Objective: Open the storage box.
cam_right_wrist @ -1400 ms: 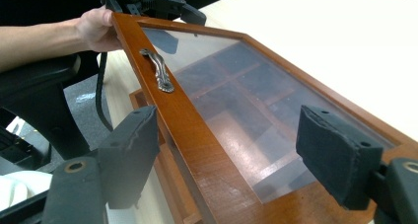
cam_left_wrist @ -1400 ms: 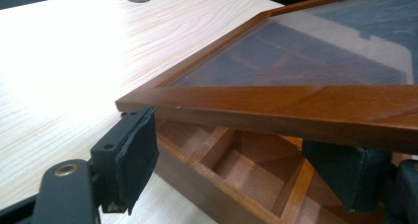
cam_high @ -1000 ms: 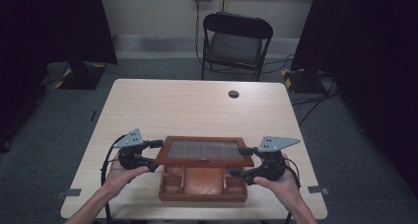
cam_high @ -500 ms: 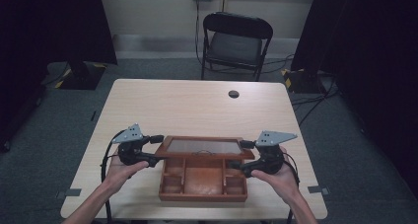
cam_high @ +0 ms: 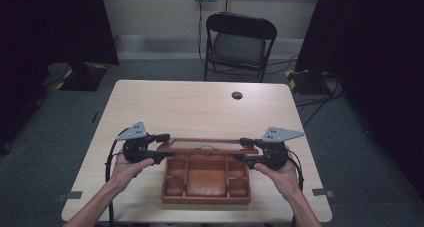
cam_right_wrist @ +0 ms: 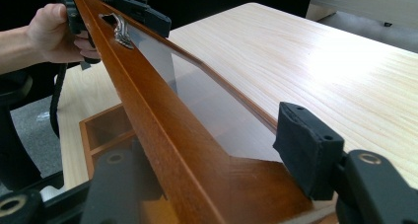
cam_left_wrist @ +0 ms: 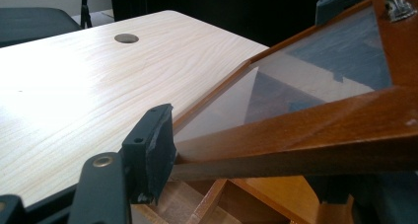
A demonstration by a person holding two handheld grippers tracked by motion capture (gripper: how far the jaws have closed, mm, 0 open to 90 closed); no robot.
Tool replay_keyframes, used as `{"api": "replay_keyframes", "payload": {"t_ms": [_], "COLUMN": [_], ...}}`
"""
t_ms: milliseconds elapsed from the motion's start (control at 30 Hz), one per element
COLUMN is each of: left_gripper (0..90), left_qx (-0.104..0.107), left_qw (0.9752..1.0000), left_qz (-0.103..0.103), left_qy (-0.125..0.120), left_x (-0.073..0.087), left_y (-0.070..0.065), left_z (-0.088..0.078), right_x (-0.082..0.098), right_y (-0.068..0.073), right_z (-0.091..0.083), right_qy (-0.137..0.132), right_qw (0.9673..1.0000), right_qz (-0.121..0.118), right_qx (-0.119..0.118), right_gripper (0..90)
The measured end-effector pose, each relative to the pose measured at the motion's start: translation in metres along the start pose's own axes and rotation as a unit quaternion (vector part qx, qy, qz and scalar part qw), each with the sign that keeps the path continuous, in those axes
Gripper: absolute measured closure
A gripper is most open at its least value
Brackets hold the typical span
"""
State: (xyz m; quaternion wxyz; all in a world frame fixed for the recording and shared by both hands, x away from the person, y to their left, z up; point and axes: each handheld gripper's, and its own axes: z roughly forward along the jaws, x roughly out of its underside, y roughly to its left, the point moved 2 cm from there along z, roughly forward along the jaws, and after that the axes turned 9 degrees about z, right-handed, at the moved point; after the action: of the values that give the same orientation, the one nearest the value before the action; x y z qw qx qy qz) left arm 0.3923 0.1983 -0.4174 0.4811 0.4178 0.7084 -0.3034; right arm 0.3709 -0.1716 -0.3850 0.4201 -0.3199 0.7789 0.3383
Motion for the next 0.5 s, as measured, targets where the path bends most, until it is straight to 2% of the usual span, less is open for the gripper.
{"api": "replay_keyframes", "payload": {"t_ms": [233, 367, 500], "left_gripper": [33.6, 34.8, 35.7], "left_qx": [-0.001, -0.002, 0.002], "left_qw": [1.0000, 1.0000, 1.0000], "left_qz": [0.001, 0.000, -0.006], "left_qy": [0.001, 0.001, -0.001], "left_x": [-0.006, -0.008, -0.008], "left_y": [0.005, 0.007, 0.008], "left_z": [0.002, 0.003, 0.004], "right_x": [-0.003, -0.005, -0.007], "right_y": [-0.008, -0.012, -0.014], "right_z": [0.003, 0.006, 0.008], "right_qy": [0.001, -0.005, 0.000], "right_qw": [0.9998, 0.9995, 0.9995], "right_qz": [0.014, 0.029, 0.030], "right_qx": [0.013, 0.009, 0.010], "right_gripper": [38.9, 39.4, 40.3]}}
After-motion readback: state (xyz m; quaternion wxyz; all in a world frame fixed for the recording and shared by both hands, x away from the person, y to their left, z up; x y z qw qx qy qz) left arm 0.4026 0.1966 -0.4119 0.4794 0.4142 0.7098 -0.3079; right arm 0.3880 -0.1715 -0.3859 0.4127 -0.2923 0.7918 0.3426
